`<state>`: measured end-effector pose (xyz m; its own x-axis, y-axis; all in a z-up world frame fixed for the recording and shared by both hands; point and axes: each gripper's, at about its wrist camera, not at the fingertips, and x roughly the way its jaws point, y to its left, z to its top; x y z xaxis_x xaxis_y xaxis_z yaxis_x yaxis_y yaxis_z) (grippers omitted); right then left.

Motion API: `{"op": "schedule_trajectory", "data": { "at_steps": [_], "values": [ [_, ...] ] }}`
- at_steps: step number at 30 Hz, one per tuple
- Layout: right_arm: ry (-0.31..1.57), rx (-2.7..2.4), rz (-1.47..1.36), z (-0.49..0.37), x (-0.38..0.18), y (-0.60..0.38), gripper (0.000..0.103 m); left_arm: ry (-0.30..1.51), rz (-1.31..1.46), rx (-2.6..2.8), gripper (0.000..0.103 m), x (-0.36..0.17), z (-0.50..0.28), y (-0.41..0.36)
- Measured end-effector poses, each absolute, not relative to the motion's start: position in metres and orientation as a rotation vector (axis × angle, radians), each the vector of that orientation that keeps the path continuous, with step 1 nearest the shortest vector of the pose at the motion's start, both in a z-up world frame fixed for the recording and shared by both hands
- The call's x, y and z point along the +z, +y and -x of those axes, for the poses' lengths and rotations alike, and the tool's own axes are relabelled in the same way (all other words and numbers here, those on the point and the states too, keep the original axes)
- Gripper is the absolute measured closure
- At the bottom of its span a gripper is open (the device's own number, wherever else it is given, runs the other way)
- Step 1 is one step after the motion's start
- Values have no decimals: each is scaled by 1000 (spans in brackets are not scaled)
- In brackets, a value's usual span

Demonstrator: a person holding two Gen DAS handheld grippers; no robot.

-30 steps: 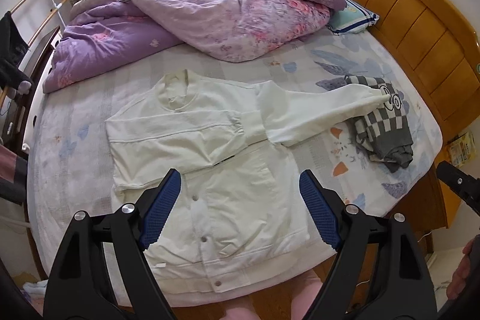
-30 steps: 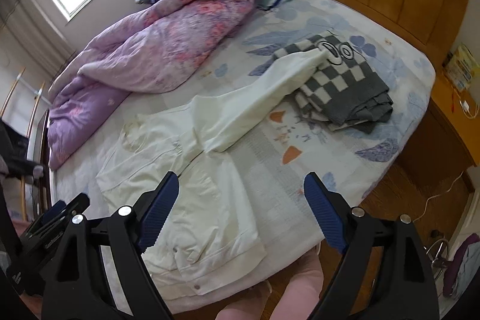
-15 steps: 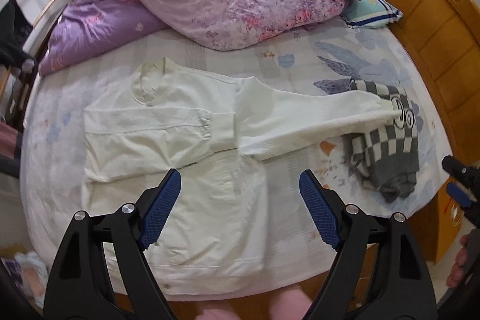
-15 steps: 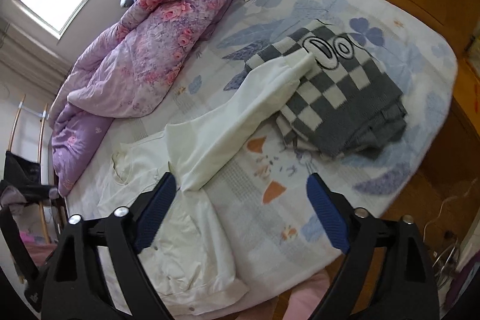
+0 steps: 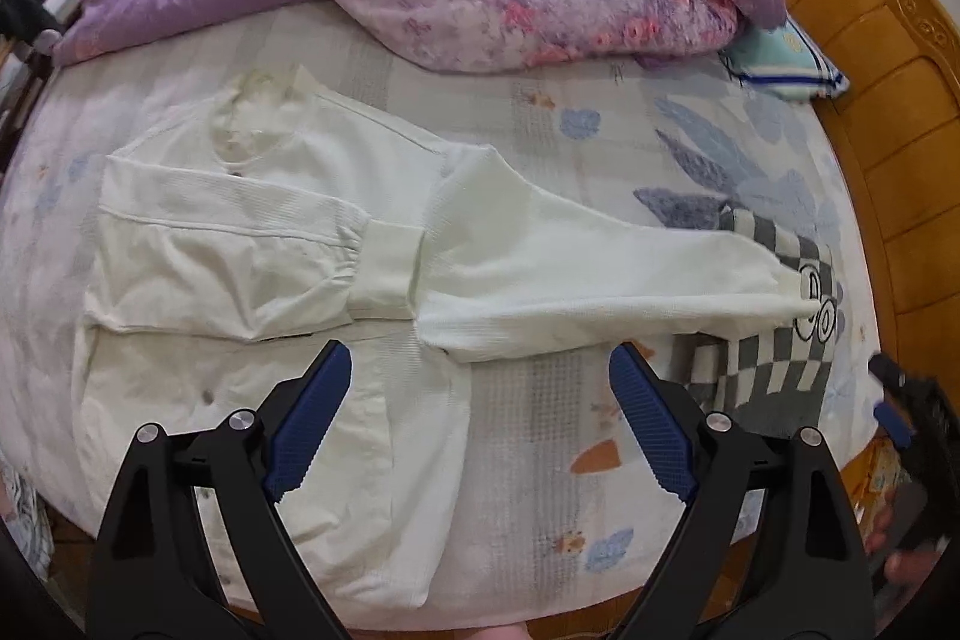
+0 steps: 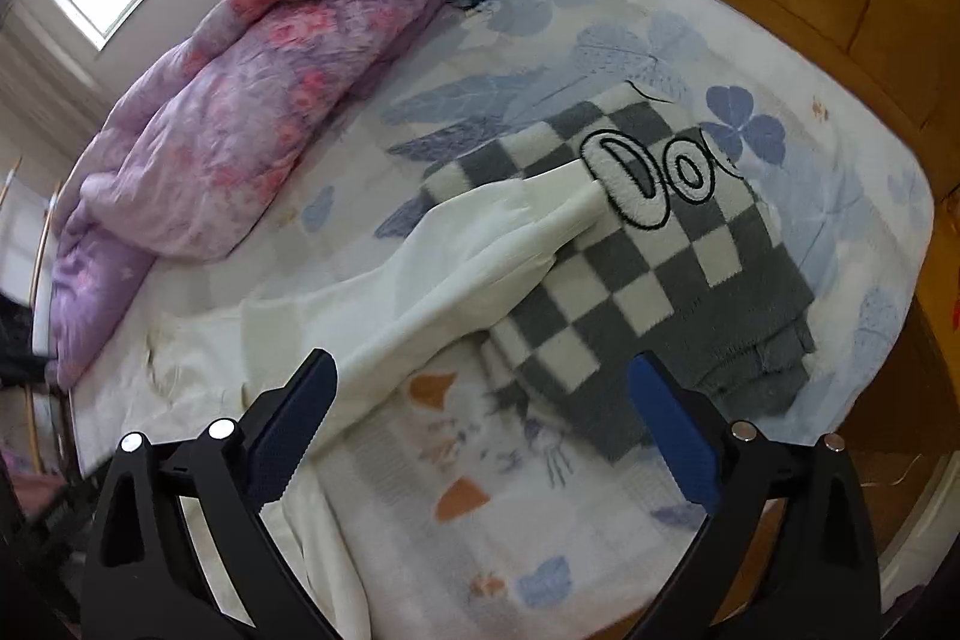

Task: Fold large clothes
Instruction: 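Grasp the sleeve cuff with the right tool and lift it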

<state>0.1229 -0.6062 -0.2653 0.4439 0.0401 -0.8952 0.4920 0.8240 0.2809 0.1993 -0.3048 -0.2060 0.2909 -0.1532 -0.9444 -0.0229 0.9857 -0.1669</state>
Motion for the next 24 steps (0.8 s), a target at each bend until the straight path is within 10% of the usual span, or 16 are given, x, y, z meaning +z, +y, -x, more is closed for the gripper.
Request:
{"op": "schedule_trajectory", "data": {
  "at_steps": [15,24],
  "values": [
    [1164,-377,-1101,-201,-392,-690,45,1357,164,-16,18,-291,-276,-290],
    [1173,-386,-1112,-225,-436,-705,74,1415,205,-63,92,-353,-336,-281]
  ]
}}
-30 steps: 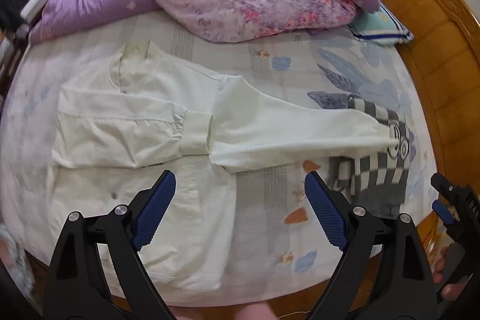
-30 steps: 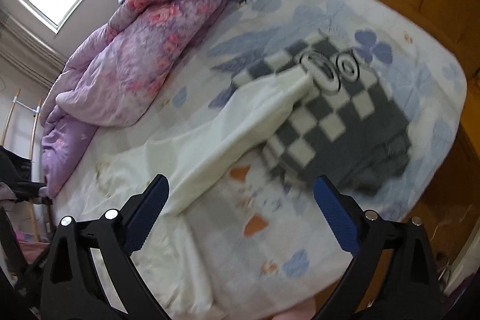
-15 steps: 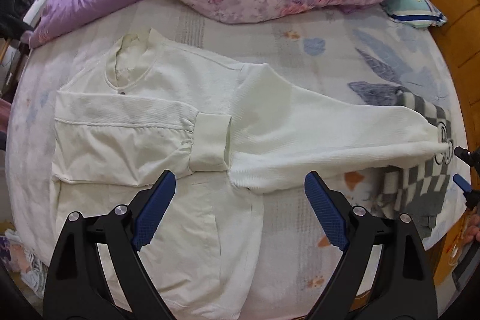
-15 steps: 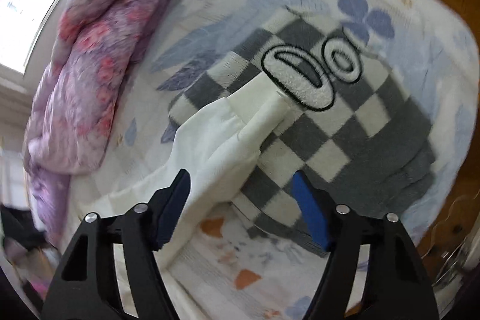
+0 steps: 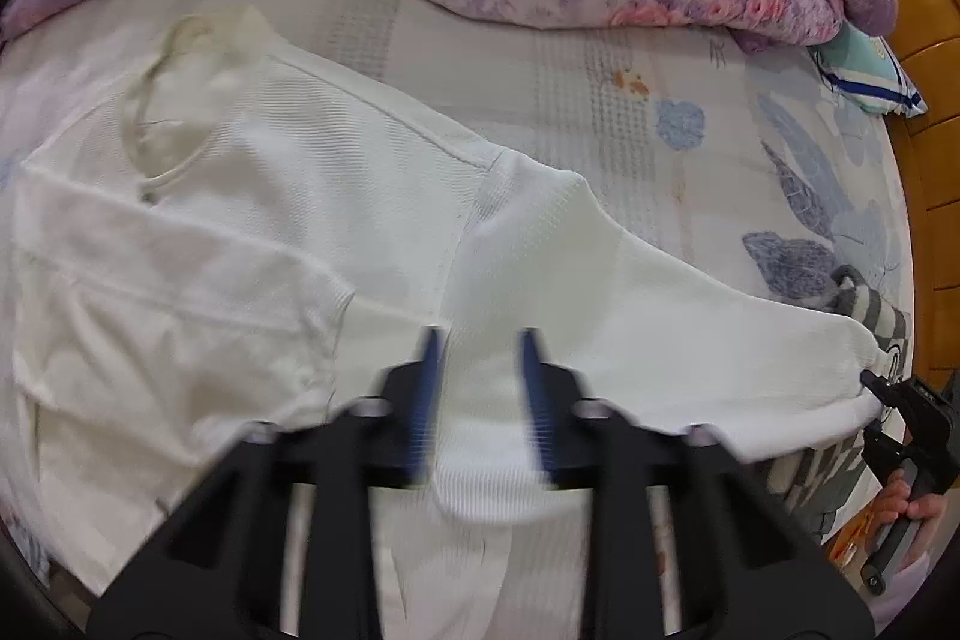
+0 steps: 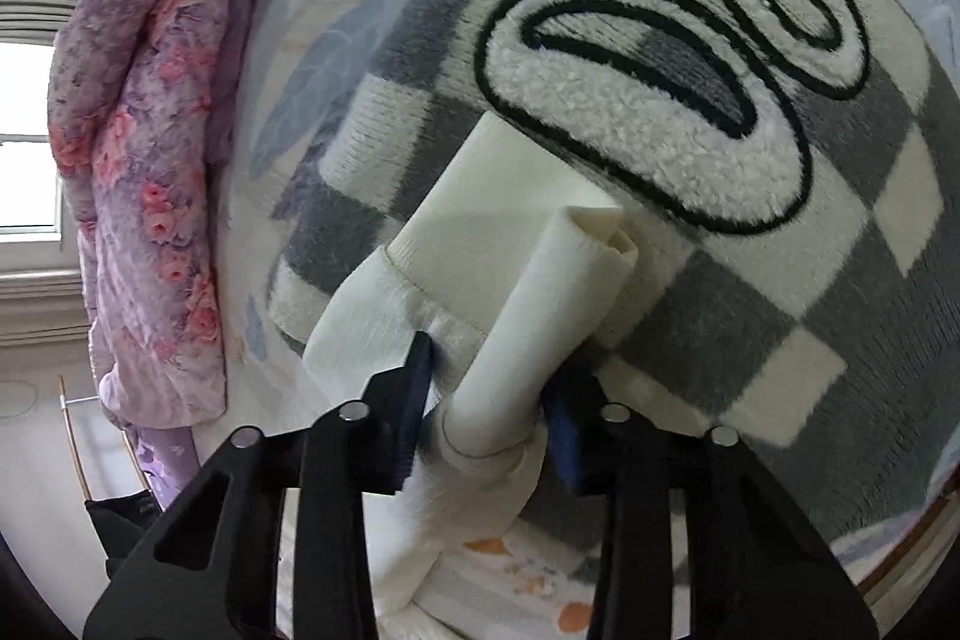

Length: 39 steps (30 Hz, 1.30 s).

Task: Fold large clothes
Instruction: 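Grasp the sleeve cuff with the right tool and lift it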

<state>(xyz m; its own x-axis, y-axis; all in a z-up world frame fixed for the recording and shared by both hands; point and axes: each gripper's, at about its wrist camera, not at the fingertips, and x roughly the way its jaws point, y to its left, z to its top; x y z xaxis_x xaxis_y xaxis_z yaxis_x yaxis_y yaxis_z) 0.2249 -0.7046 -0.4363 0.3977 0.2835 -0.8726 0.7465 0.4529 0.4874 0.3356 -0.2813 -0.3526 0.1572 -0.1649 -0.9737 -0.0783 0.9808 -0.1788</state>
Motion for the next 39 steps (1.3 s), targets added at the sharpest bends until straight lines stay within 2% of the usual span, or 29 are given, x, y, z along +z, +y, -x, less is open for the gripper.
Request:
{"op": "schedule_trajectory", "data": {
  "at_steps": [1,4,5,9,13,20,30,33,39],
  "values": [
    [1155,-379,-1085,-225,-435,-702,77,1434,178,-68,96,-363,-342,-284],
    [1124,-373,-1019,-223,-428,-697,84,1510,130,-43,97,-405,-353,-285],
    [1098,-374,-1021,-220,-421,-696,85,1550,146,-35,102,-420,-354,-283],
    [951,-312,-1079,-211,-377,-695,90,1636,188,-74,103,-466,-342,-285],
    [858,-141,-1039,-225,-322,-681,96,1604,275,-30,102,-469,-339,-277],
    [749,191,-883,-275,-244,-604,96,1558,255,-38,100,-468,-335,-276],
    [778,523,-765,-317,-177,-467,96,1457,416,-118,99,-471,-315,-245],
    [808,544,-745,-314,-165,-426,96,1510,417,-108,100,-457,-315,-238],
    [842,588,-697,-295,-152,-330,96,1349,368,-127,100,-334,-295,-179]
  ]
}}
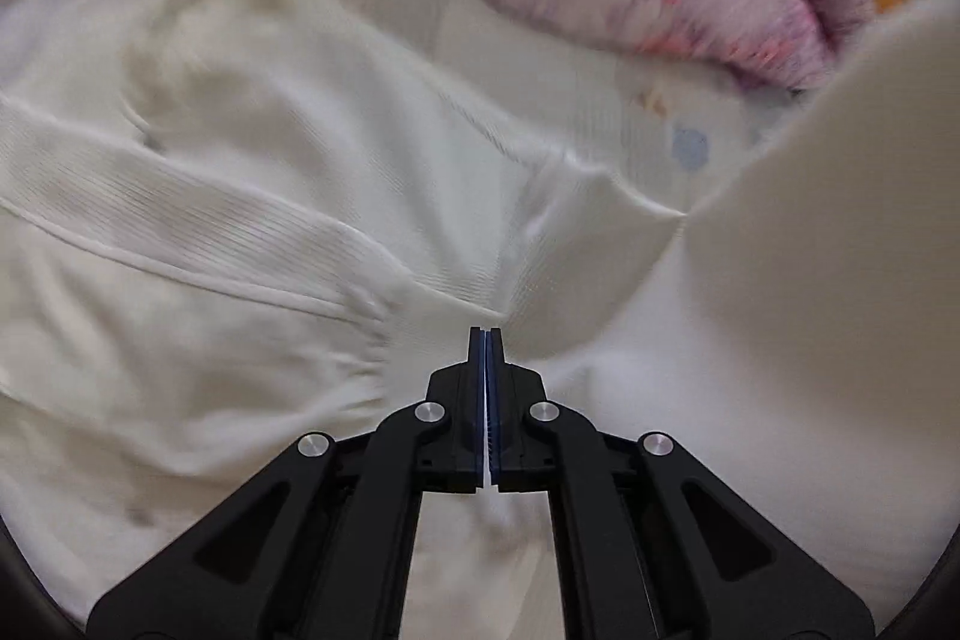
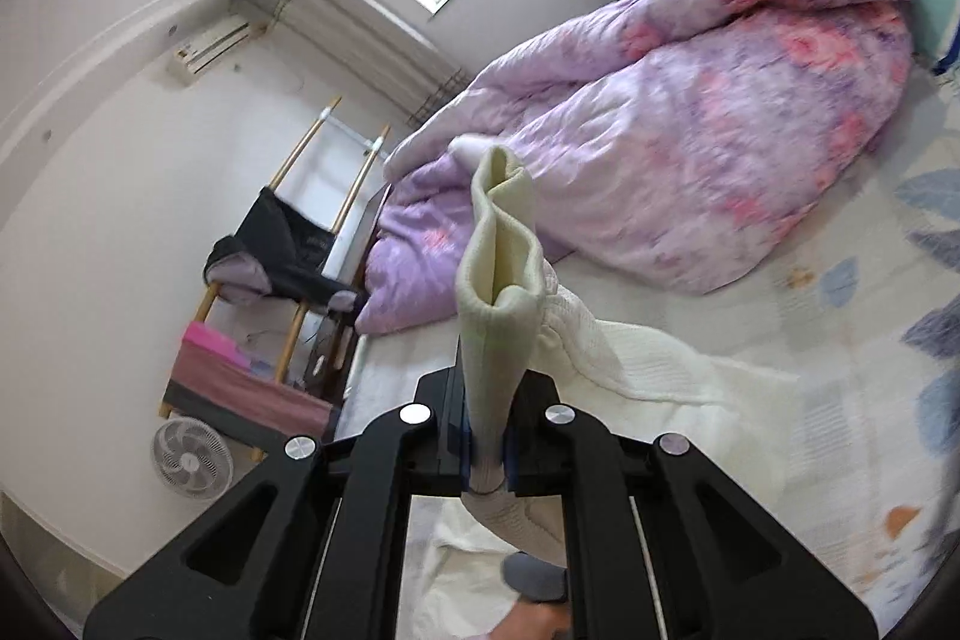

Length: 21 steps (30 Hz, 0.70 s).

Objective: Fold large clothes

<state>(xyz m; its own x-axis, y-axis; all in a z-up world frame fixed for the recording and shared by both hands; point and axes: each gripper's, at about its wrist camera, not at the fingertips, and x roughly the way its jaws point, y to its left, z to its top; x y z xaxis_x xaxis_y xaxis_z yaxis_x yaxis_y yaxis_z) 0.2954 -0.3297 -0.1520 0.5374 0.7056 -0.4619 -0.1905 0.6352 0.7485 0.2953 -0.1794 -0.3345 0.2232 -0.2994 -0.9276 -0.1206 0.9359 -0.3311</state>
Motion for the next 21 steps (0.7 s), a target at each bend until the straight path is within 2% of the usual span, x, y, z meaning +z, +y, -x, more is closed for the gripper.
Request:
{"op": "schedule_trajectory", "data": {
  "at_steps": [3,8,14,18,19,20,21],
  "values": [
    [859,577,-667,-291,-155,-283,96,1300,344,-119,100,-295,-283,-139],
    [935,588,-654,-289,-180,-202,96,1251,330,-37,100,-264,-266,-59],
    [1063,644,-603,-290,-227,-113,96,1239,402,148,100,-267,-239,56],
    [1167,649,-568,-290,-278,-62,95,1248,463,242,98,-280,-217,110],
    [1195,651,-559,-288,-288,-55,90,1259,467,270,91,-287,-212,121],
    [1249,660,-555,-289,-307,-42,87,1268,480,298,79,-293,-205,132],
    [1314,687,-567,-290,-328,-32,78,1272,499,320,71,-298,-197,144]
  ]
}}
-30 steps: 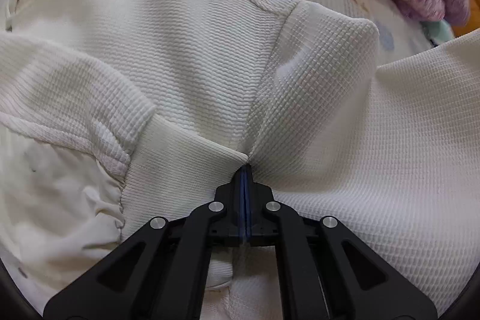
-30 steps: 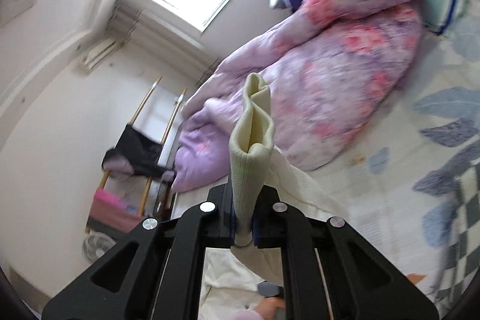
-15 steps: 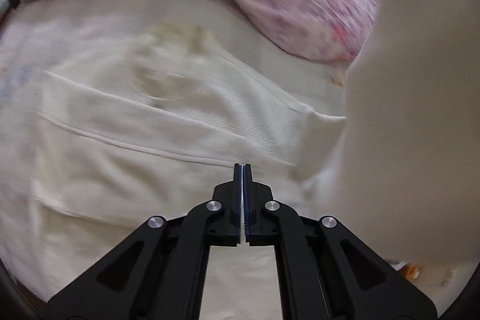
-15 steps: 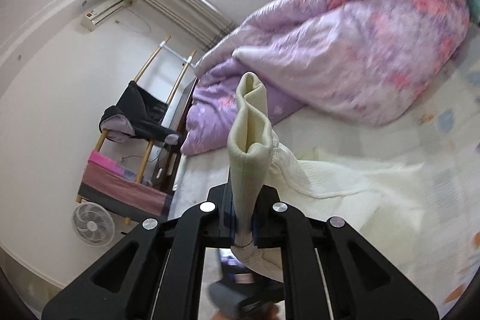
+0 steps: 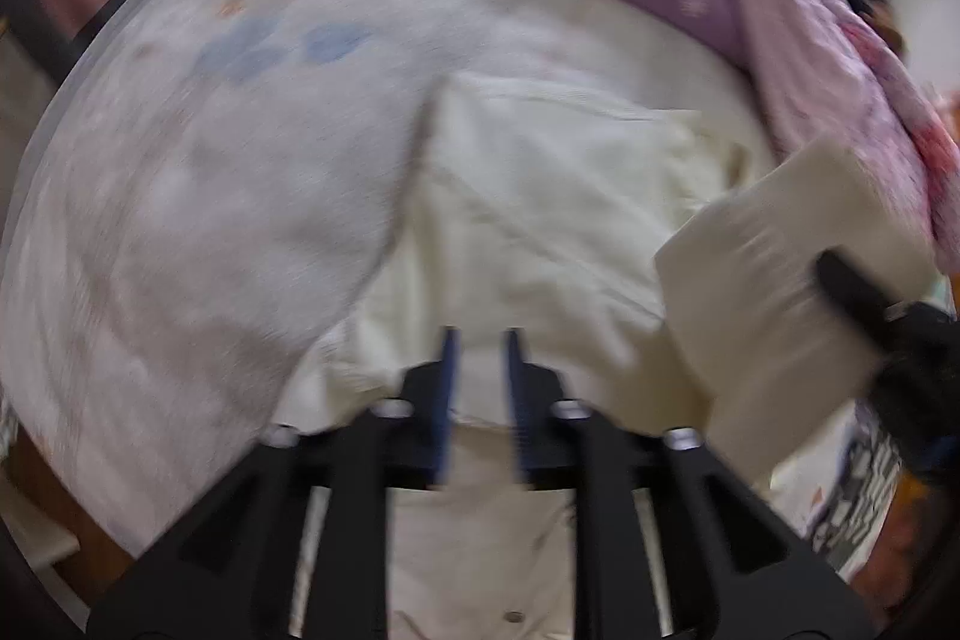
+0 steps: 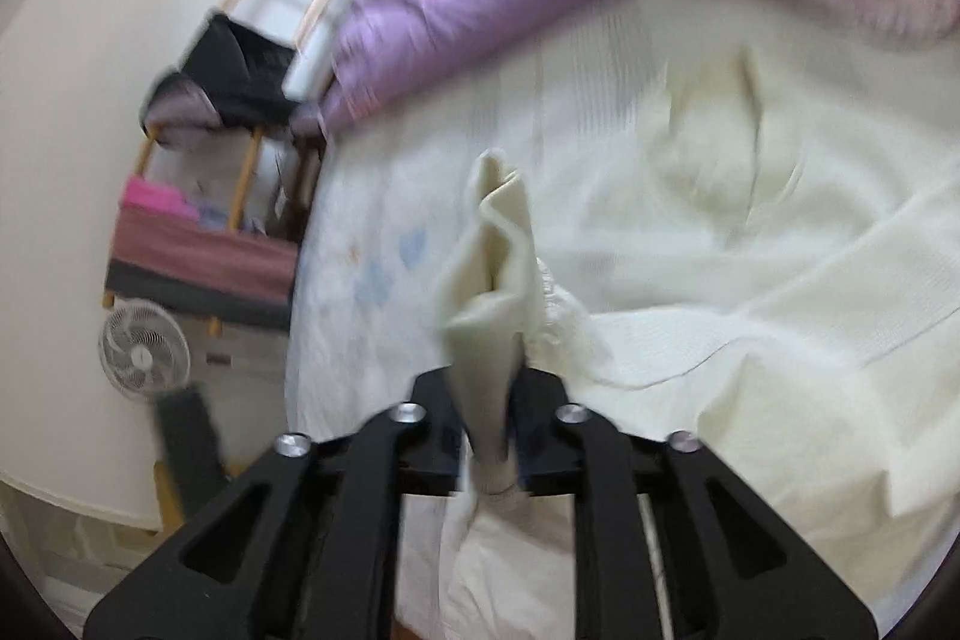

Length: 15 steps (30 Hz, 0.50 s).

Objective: Fold large clothes

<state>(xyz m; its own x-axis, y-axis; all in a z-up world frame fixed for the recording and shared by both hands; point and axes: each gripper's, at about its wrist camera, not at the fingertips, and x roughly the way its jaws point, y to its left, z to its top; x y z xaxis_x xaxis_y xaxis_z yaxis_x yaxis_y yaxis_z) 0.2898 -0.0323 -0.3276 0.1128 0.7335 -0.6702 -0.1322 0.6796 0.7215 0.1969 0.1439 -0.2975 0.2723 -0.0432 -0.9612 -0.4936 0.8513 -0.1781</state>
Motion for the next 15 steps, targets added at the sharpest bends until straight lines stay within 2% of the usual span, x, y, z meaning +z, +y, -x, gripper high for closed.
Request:
{"op": "schedule_trajectory", "data": {
  "at_steps": [1,3,5,10,11,12,13,15],
  "values": [
    [1391,721,-586,-290,-347,-25,63,1271,514,330,60,-307,-194,153],
    [1513,724,-579,-285,-369,-22,34,1271,539,345,55,-314,-187,159],
    [1502,723,-569,-278,-371,-36,34,1278,563,357,40,-321,-184,161],
    [1417,580,-505,-270,-361,-125,34,1300,620,310,38,-343,-196,144],
    [1386,505,-478,-269,-360,-155,39,1306,602,293,39,-347,-201,135],
    [1360,448,-450,-268,-361,-178,60,1320,581,285,40,-353,-205,130],
    [1363,365,-393,-268,-368,-205,79,1359,534,284,51,-363,-210,118],
    [1417,255,-321,-268,-392,-240,93,1420,438,296,62,-384,-215,107]
  ]
}}
